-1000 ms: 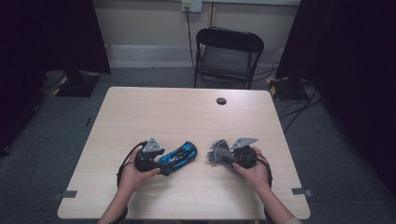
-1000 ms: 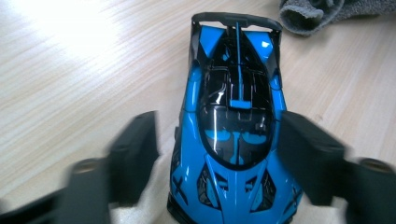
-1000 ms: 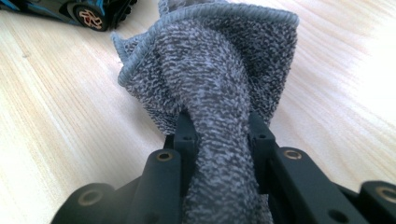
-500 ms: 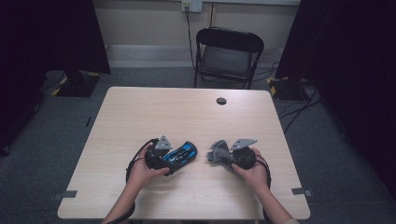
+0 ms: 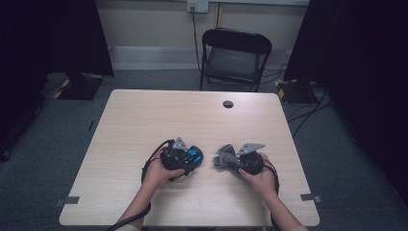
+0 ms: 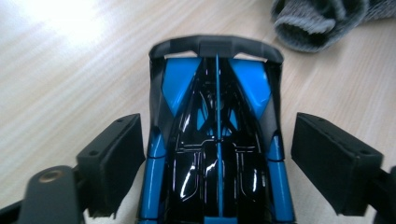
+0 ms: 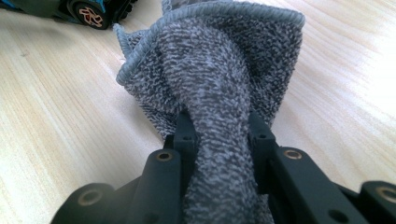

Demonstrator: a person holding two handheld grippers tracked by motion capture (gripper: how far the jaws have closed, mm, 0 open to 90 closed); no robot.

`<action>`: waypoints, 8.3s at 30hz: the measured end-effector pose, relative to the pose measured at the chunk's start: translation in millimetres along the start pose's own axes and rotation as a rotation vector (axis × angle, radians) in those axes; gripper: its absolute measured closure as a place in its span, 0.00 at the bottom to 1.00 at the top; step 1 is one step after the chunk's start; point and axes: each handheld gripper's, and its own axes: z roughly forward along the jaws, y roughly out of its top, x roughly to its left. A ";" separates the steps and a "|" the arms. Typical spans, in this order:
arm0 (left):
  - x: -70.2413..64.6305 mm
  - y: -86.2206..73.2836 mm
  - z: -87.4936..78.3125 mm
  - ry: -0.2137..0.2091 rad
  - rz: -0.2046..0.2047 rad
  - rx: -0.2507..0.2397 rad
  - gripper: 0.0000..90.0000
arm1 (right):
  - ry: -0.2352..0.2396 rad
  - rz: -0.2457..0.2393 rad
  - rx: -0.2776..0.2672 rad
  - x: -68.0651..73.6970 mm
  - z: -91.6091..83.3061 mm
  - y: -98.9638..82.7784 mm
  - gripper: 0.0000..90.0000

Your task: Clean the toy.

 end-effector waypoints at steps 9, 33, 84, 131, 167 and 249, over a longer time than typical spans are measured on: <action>2.3 -2.6 4.8 -0.007 0.008 -0.014 0.27 | 0.000 0.002 -0.001 0.1 0.1 -0.2 0.80; -2.4 -5.4 1.5 -0.001 0.087 -0.060 0.28 | -0.003 0.004 -0.004 2.0 -1.2 1.7 0.80; -21.0 -8.0 -5.1 -0.055 0.094 -0.058 0.28 | 0.015 -0.002 -0.014 10.5 2.6 5.4 0.80; -27.5 16.3 -29.6 -0.085 0.082 -0.179 0.28 | 0.131 -0.043 -0.135 26.6 -17.3 33.3 0.80; -30.0 30.1 -36.0 -0.090 0.093 -0.170 0.28 | 0.158 -0.084 -0.176 30.4 -31.0 57.3 0.80; -27.9 44.7 -59.6 -0.112 0.047 -0.276 0.28 | 0.223 -0.078 -0.198 39.7 -28.6 57.7 0.80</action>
